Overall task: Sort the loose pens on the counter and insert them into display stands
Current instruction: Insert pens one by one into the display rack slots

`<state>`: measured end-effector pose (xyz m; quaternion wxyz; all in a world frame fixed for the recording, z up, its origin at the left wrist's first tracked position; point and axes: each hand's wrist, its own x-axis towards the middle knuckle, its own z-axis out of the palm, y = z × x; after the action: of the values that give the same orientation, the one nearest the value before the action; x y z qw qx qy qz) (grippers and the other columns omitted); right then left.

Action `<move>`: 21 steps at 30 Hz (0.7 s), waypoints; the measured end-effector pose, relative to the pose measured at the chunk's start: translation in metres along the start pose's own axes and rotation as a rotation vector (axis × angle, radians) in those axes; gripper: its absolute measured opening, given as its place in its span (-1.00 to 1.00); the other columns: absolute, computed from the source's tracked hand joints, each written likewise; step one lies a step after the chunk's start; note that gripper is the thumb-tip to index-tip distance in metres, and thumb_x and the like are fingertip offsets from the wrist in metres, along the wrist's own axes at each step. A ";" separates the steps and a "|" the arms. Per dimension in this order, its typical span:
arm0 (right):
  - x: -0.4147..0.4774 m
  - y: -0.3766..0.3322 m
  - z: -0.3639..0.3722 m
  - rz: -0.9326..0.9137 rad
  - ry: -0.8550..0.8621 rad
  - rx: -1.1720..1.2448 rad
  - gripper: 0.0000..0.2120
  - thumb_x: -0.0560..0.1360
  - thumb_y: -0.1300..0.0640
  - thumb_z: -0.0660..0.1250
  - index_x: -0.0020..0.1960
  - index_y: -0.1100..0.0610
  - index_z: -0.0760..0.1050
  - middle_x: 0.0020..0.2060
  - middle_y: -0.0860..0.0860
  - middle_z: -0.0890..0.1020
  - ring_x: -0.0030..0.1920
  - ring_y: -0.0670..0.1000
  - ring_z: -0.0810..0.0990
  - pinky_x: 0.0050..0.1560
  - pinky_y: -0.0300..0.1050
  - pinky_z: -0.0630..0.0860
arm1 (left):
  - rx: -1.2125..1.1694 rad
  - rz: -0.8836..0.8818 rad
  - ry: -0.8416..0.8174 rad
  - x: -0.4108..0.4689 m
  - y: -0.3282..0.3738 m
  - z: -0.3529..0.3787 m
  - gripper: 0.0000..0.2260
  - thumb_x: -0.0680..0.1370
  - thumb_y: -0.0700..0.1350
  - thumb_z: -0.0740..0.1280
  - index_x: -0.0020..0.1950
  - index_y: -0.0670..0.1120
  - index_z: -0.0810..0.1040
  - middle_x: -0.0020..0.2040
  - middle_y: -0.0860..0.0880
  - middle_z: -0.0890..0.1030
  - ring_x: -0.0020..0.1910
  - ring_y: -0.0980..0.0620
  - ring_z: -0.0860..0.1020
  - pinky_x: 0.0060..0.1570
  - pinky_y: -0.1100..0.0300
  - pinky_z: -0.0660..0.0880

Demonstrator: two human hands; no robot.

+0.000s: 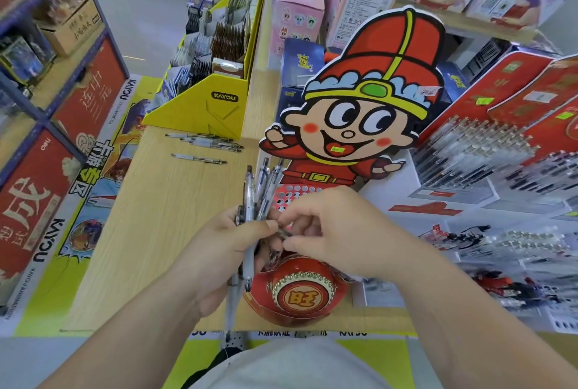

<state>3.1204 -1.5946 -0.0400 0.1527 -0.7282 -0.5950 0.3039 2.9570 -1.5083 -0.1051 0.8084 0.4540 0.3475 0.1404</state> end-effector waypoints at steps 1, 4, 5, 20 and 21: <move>-0.001 0.003 -0.004 0.017 0.031 0.036 -0.77 0.47 0.01 0.51 0.12 -0.12 0.64 -0.22 -0.15 0.65 -0.21 -0.16 0.61 -0.13 -0.16 0.59 | -0.028 -0.006 0.011 0.001 -0.001 -0.002 -0.85 0.60 -0.21 0.35 0.11 -0.26 0.55 -0.28 -0.18 0.55 -0.48 0.01 0.37 -0.48 0.24 0.34; -0.004 0.014 -0.022 0.054 0.151 0.152 -0.64 0.50 0.10 0.49 0.25 -0.15 0.55 -0.20 -0.12 0.66 -0.25 -0.12 0.63 -0.18 -0.20 0.58 | -0.097 -0.027 0.053 0.002 -0.004 -0.009 -0.64 0.53 -0.07 0.42 0.18 -0.29 0.50 -0.28 -0.14 0.50 -0.46 -0.01 0.34 -0.46 0.19 0.33; -0.004 0.017 -0.027 0.058 0.215 0.194 -0.63 0.50 0.12 0.48 0.26 -0.15 0.54 -0.20 -0.10 0.67 -0.23 -0.09 0.64 -0.16 -0.18 0.59 | -0.112 -0.033 0.060 0.002 -0.006 -0.011 -0.62 0.48 -0.03 0.45 0.16 -0.24 0.51 -0.29 -0.12 0.48 -0.45 -0.01 0.34 -0.45 0.17 0.32; 0.024 0.050 -0.012 0.040 0.683 0.296 -0.79 0.51 0.22 0.47 0.07 -0.04 0.63 -0.13 -0.15 0.68 -0.09 -0.13 0.66 0.02 -0.20 0.62 | -0.102 -0.080 0.124 0.013 -0.022 -0.019 -0.58 0.58 0.06 0.36 0.27 -0.23 0.49 -0.30 -0.08 0.45 -0.42 -0.03 0.34 -0.39 0.11 0.29; 0.026 0.053 -0.008 0.048 0.668 0.279 -0.79 0.51 0.21 0.47 0.07 -0.05 0.63 -0.12 -0.16 0.68 -0.09 -0.14 0.66 0.02 -0.19 0.62 | -0.109 -0.086 0.125 0.015 -0.023 -0.019 -0.61 0.59 0.06 0.35 0.26 -0.20 0.52 -0.30 -0.08 0.45 -0.42 -0.02 0.34 -0.39 0.11 0.29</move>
<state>3.1690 -1.5816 -0.0721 0.4294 -0.7733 -0.4477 0.1313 2.9522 -1.5005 -0.1368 0.8138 0.3844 0.4082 0.1525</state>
